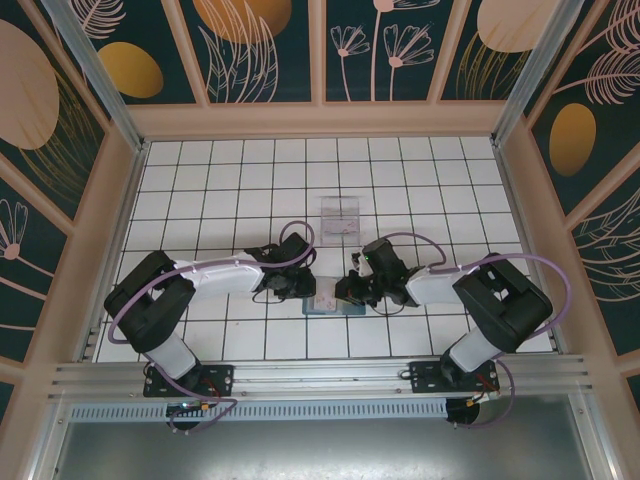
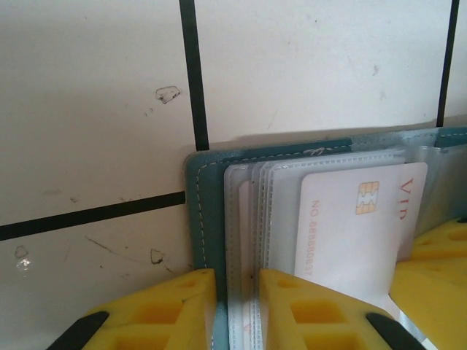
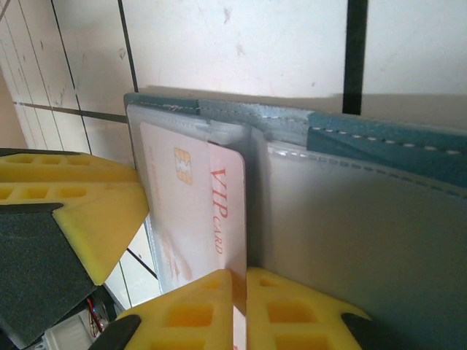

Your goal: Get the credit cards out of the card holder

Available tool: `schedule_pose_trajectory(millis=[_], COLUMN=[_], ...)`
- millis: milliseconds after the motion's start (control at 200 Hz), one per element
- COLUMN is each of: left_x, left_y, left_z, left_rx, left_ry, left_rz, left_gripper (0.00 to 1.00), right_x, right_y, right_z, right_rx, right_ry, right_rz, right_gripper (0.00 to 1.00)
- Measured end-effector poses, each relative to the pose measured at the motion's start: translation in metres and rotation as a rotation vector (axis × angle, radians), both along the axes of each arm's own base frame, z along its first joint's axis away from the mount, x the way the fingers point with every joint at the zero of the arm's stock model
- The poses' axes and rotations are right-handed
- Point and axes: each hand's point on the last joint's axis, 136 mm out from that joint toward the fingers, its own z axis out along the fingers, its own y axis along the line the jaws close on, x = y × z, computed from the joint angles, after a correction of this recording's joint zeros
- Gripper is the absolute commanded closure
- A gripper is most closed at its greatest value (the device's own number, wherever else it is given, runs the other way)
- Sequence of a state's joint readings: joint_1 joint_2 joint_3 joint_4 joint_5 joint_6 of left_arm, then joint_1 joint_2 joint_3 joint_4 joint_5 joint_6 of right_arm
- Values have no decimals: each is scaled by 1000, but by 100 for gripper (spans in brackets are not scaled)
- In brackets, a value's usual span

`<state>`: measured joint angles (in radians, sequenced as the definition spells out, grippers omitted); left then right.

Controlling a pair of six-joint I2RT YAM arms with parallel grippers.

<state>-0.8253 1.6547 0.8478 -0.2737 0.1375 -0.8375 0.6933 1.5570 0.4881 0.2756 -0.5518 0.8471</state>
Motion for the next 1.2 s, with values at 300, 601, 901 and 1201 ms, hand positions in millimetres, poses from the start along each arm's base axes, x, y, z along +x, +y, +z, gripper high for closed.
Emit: schedule_pose_trajectory(millis=[300,601,901,1201], left_x=[0,1,1,2], left_y=[1,1,4,12], left_z=[0,0,-1,-1], left_rx=[16,22,32,46], left_ry=[-10,-17,-36,-64], left_rz=[-7,-12,-9,5], left_gripper=[75,77,78,78], right_x=[-1,2,1,-1], right_y=[-4,-17,-28,-35], right_z=[3,8,19,36], right_rx=[14,6,1,2], right_ry=[-18,-28,-41,-74], right_rz=[-7,-30,-35,-46], right_gripper=[98,99,100,100])
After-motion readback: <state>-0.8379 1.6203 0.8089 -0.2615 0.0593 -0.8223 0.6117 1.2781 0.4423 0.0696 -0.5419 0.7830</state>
